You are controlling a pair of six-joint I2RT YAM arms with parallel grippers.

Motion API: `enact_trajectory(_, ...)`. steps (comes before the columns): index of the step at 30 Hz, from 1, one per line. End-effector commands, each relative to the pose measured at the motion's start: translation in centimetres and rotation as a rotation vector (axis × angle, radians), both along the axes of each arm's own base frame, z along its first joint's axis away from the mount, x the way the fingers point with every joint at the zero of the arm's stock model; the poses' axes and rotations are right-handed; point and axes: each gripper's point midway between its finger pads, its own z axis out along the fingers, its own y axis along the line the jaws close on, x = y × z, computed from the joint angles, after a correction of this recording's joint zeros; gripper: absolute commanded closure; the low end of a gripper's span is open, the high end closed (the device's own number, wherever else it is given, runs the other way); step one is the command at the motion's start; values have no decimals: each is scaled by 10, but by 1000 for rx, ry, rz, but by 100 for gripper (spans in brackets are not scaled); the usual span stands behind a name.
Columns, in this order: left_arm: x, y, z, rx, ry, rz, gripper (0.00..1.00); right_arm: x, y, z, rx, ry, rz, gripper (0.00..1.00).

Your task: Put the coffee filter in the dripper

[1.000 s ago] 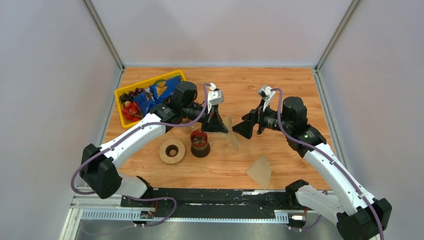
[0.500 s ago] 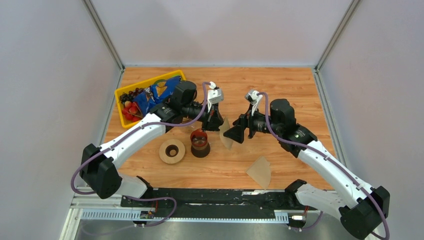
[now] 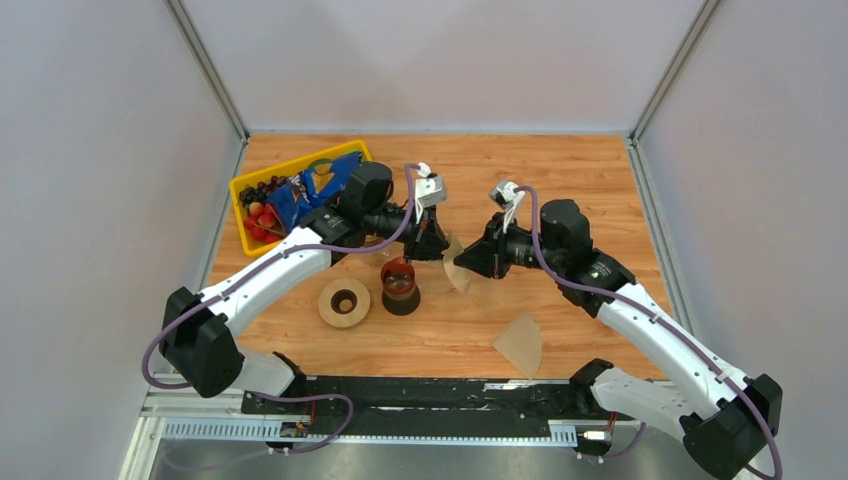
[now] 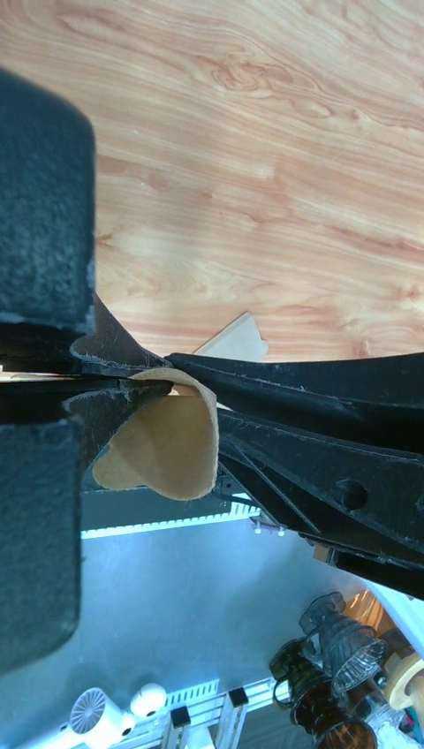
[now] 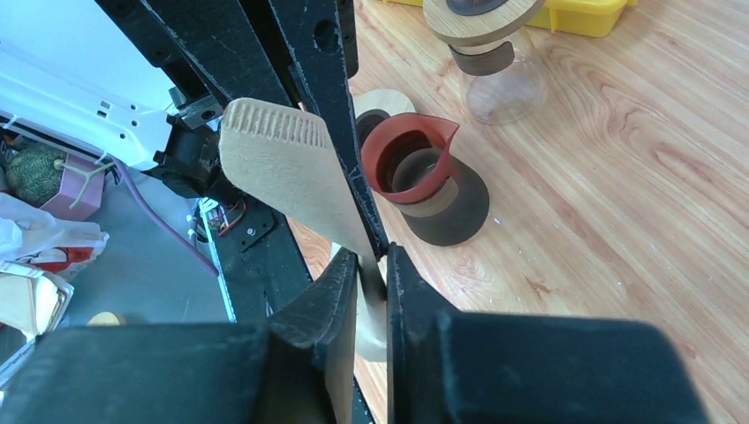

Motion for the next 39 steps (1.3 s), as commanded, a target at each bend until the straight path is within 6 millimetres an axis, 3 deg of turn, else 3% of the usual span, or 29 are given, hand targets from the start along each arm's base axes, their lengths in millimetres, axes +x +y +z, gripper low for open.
enact_trajectory(1,-13,1,11,-36,-15,-49,100,15,-7,23,27,-76,-88,88)
enact_trajectory(4,-13,1,11,-35,-14,-47,100,20,-13,28,19,-90,-132,100)
enact_trajectory(7,-13,2,11,-35,-13,-45,100,23,-21,31,-1,-112,-176,97)
enact_trajectory(13,-13,1,10,-34,-9,-40,100,25,-38,35,-35,-150,-255,58)
enact_trajectory(17,-12,1,9,-33,-6,-35,100,25,-54,44,-59,-203,-317,27)
enact_trajectory(25,-10,1,9,-31,-11,-24,100,22,-91,58,-91,-286,-464,2)
enact_trajectory(30,-10,1,9,-33,-13,-30,100,21,-95,56,-103,-288,-474,0)
enact_trajectory(39,-9,1,9,-30,-6,-22,100,25,-79,53,-115,-274,-402,0)
